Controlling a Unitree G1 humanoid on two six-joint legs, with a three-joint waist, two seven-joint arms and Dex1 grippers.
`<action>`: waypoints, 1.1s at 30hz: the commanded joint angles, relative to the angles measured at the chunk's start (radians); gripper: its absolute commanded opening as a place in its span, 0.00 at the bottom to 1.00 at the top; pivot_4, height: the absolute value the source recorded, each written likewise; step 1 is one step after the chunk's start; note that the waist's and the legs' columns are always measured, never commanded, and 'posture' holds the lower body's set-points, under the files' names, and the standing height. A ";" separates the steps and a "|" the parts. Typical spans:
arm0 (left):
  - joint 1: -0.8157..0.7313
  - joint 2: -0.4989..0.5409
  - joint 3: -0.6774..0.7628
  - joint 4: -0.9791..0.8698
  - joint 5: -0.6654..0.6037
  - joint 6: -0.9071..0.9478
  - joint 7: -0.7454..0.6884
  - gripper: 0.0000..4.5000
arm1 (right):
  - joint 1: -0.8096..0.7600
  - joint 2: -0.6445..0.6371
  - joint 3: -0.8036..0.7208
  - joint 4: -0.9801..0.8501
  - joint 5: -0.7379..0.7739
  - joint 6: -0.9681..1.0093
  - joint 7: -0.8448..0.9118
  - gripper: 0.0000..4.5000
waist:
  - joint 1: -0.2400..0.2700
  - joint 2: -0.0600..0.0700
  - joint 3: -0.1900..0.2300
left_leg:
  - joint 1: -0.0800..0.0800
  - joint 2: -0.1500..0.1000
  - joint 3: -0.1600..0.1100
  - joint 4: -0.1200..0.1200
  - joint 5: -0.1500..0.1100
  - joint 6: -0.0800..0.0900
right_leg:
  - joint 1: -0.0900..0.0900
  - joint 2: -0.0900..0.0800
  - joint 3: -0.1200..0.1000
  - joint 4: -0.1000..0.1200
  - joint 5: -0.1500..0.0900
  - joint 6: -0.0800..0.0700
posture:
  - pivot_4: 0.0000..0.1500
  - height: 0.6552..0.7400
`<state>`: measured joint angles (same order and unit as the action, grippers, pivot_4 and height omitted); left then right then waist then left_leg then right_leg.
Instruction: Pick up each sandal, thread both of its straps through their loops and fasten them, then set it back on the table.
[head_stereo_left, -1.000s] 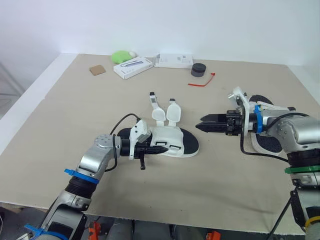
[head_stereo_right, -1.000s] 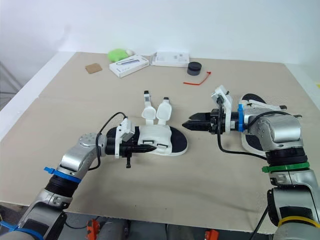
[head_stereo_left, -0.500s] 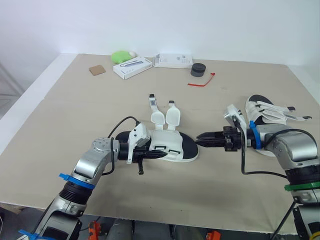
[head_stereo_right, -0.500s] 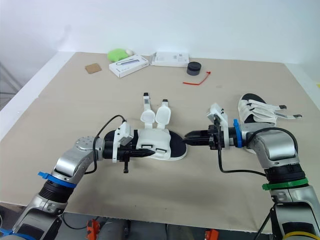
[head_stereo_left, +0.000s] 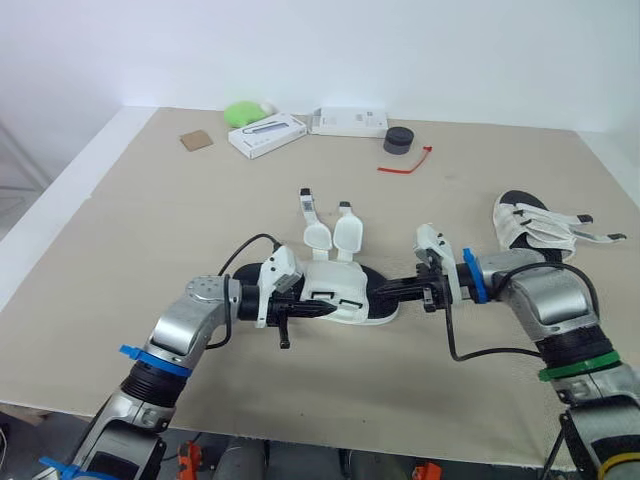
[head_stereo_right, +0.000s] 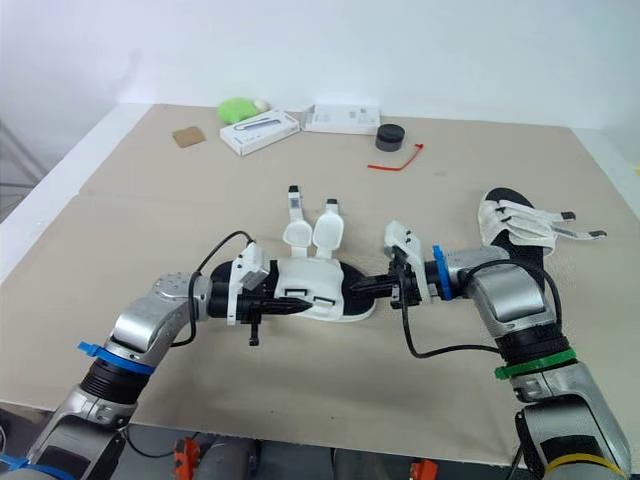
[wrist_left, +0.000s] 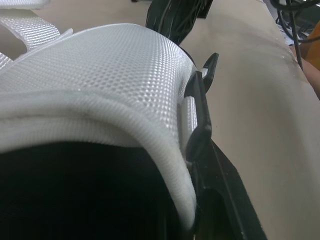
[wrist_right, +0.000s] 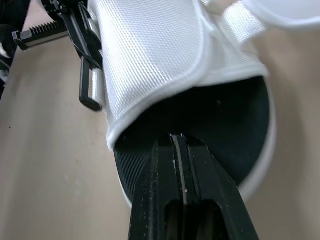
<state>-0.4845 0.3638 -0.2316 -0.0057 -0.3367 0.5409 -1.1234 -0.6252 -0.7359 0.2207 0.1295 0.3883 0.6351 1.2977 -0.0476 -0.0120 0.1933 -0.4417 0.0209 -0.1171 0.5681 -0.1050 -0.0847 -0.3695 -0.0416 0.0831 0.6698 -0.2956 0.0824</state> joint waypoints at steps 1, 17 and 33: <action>0.011 -0.005 -0.032 -0.007 -0.020 0.015 -0.016 0.00 | -0.037 0.029 0.008 -0.004 0.001 -0.009 0.022 0.01 | 0.000 0.000 0.000 | 0.000 0.000 0.000 0.000 0.000 0.000 | 0.000 0.000 0.000 0.000 0.000 0.000 | 1.00 1.00; -0.019 -0.005 -0.032 0.055 -0.017 -0.030 -0.055 0.00 | -0.015 0.136 0.038 -0.074 -0.010 0.011 0.000 0.01 | 0.000 0.000 0.000 | 0.002 0.002 0.000 0.000 0.001 -0.001 | 0.000 0.001 -0.001 0.001 0.001 -0.002 | 1.00 1.00; -0.082 -0.097 -0.070 0.164 0.013 -0.090 -0.071 0.00 | 0.004 0.061 -0.007 -0.058 -0.012 0.003 0.012 0.01 | 0.004 0.001 0.000 | 0.002 0.000 0.000 0.003 0.001 -0.001 | 0.003 0.000 -0.001 0.000 0.003 0.002 | 1.00 1.00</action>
<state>-0.5668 0.2937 -0.2705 0.1468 -0.3142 0.4539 -1.1881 -0.6112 -0.6917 0.2153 0.0942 0.3645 0.6545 1.3018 -0.0438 -0.0115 0.1929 -0.4399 0.0214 -0.1166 0.5713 -0.1037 -0.0856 -0.3661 -0.0419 0.0821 0.6699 -0.2930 0.0841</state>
